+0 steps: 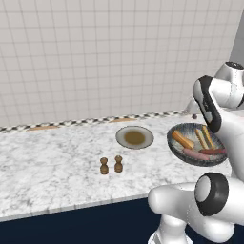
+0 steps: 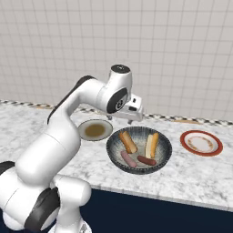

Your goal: Place one bun and one sausage from the bowl on each plate.

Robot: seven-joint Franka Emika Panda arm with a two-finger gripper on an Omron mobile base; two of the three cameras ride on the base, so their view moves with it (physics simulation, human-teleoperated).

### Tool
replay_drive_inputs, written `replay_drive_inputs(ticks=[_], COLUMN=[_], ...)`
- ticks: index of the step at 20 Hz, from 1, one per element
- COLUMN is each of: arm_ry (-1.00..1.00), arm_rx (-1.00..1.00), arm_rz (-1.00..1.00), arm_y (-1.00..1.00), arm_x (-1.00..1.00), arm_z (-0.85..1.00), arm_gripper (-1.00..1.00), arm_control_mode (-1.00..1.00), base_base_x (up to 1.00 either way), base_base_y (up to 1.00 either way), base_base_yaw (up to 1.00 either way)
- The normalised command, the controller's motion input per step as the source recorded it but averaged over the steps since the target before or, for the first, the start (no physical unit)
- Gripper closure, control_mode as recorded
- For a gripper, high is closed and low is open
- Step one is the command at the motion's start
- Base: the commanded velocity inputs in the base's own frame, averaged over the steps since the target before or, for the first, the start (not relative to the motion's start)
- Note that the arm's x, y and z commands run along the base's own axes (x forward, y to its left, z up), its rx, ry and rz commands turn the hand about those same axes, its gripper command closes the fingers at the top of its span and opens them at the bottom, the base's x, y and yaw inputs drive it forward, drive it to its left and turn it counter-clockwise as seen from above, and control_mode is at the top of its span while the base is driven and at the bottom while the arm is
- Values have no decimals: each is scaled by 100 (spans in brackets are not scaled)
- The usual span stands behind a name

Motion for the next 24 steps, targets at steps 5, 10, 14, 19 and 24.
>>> replay_drive_inputs(ticks=[5, 10, 14, 19, 24], arm_ry=[16, 23, 5, 6, 6], arm_rx=[-4, 8, 3, 1, -1], arm_rz=[20, 23, 23, 1, 0], arm_y=[-56, 1, 8, 0, 2], arm_x=[43, 68, 44, 10, 3], arm_z=[-92, -85, -69, -35, -31], arm_gripper=[-100, -100, -100, -100, -100], arm_control_mode=[-100, -100, -100, -100, -100], base_base_x=[0, 0, 0, 0, 0], base_base_y=[0, 0, 0, 0, 0], base_base_yaw=[0, 0, 0, 0, 0])
